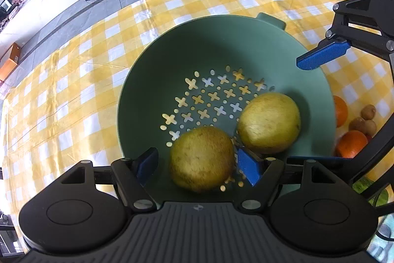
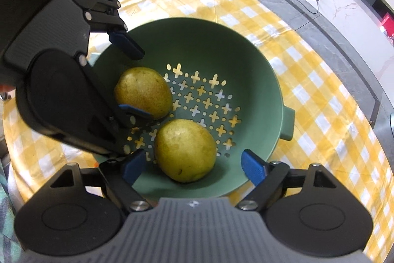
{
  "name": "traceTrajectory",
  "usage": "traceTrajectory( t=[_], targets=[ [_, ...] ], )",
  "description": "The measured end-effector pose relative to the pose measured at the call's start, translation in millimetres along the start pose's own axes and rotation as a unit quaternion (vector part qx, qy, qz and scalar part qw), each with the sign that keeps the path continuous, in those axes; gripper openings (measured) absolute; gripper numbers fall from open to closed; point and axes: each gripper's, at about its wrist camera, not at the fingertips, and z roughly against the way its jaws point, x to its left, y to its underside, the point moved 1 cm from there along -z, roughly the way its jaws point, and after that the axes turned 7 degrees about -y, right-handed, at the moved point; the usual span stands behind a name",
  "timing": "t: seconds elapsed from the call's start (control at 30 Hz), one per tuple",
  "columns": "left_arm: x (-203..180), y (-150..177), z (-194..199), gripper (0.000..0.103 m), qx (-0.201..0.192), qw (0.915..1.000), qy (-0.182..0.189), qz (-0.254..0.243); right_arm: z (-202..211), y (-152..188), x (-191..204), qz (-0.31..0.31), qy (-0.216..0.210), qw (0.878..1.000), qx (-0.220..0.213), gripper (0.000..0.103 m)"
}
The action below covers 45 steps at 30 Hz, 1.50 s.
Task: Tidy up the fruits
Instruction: 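Lift both open tools out of the colander and back away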
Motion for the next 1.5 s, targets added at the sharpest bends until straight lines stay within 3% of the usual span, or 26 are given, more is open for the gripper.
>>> traceTrajectory(
  t=[0.27,0.47,0.57,0.7,0.8,0.93,1.03,1.1,1.27,1.5],
  targets=[
    [1.2,33.0,56.7,0.085,-0.088,0.9959,-0.01,-0.013,35.0,29.5,16.4,-0.036,0.028,0.995,-0.084,0.083],
    [-4.6,81.0,98.7,0.08,-0.155,0.9861,-0.016,-0.058,67.3,78.2,33.0,-0.108,0.032,0.978,-0.178,0.085],
    [0.3,109.0,108.5,0.08,-0.183,0.9805,-0.031,-0.066,79.6,110.3,40.0,-0.158,0.03,0.962,-0.22,0.088],
    [7.9,148.2,105.3,0.08,-0.206,0.9718,-0.082,-0.081,88.1,155.4,52.0,-0.224,0.037,0.937,-0.265,0.09],
    [12.3,174.3,96.6,0.08,-0.221,0.9635,-0.115,-0.098,89.6,186.5,59.8,-0.273,0.051,0.917,-0.285,0.09],
    [15.6,203.3,76.0,0.08,-0.241,0.9448,-0.179,-0.131,87.4,220.0,59.5,-0.347,0.066,0.885,-0.305,0.091],
    [20.3,219.7,62.7,0.08,-0.257,0.9344,-0.207,-0.135,88.1,234.0,62.3,-0.366,0.105,0.869,-0.318,0.091],
    [23.5,225.3,54.8,0.08,-0.26,0.932,-0.217,-0.129,86.2,241.1,61.5,-0.379,0.12,0.861,-0.317,0.092],
    [29.2,241.8,44.9,0.08,-0.277,0.9208,-0.241,-0.132,71.7,242.4,62.0,-0.396,0.127,0.86,-0.295,0.092],
    [41.9,254.2,31.0,0.08,-0.264,0.9252,-0.244,-0.121,55.1,231.5,70.1,-0.374,0.135,0.874,-0.277,0.092]
  ],
)
